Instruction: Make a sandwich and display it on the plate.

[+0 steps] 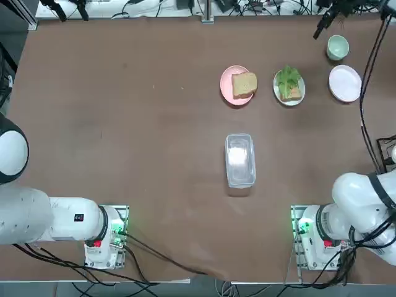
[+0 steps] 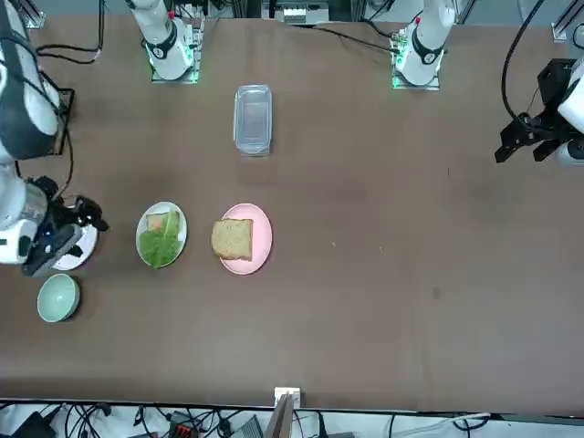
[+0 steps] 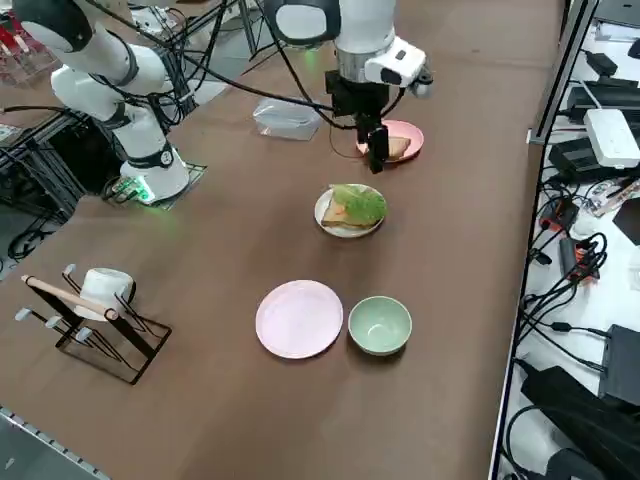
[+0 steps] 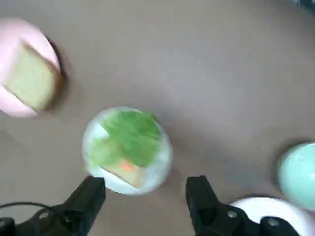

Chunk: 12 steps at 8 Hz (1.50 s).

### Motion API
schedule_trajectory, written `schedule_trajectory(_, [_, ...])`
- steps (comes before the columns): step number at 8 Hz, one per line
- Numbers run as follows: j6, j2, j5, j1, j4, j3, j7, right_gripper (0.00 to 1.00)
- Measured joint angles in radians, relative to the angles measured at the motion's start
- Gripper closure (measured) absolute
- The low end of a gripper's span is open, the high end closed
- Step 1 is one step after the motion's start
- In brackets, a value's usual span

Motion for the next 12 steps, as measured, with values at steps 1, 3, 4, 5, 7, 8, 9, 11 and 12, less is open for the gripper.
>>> schedule_trajectory(1, [0.006,0.006,0.064,0.018,0.0,0.002,0.104,0.0])
schedule_trajectory(3, [0.05,0.013,0.096,0.074,0.001,0.008,0.26,0.0])
schedule_trajectory(4, [0.066,0.013,0.096,0.106,0.001,0.009,0.334,0.0])
schedule_trajectory(5, [0.07,0.013,0.096,0.136,0.002,0.009,0.398,0.0])
schedule_trajectory(7, [0.088,0.012,0.096,0.206,0.002,-0.016,0.523,0.0])
schedule_trajectory(8, [0.109,0.01,0.098,0.273,0.002,-0.079,0.578,0.0])
schedule_trajectory(9, [0.135,0.013,0.132,0.34,0.002,-0.144,0.616,0.0])
schedule_trajectory(11, [0.145,0.003,0.304,0.435,0.0,-0.275,0.628,0.0])
schedule_trajectory(12, [0.144,-0.005,0.401,0.484,-0.002,-0.355,0.611,0.0])
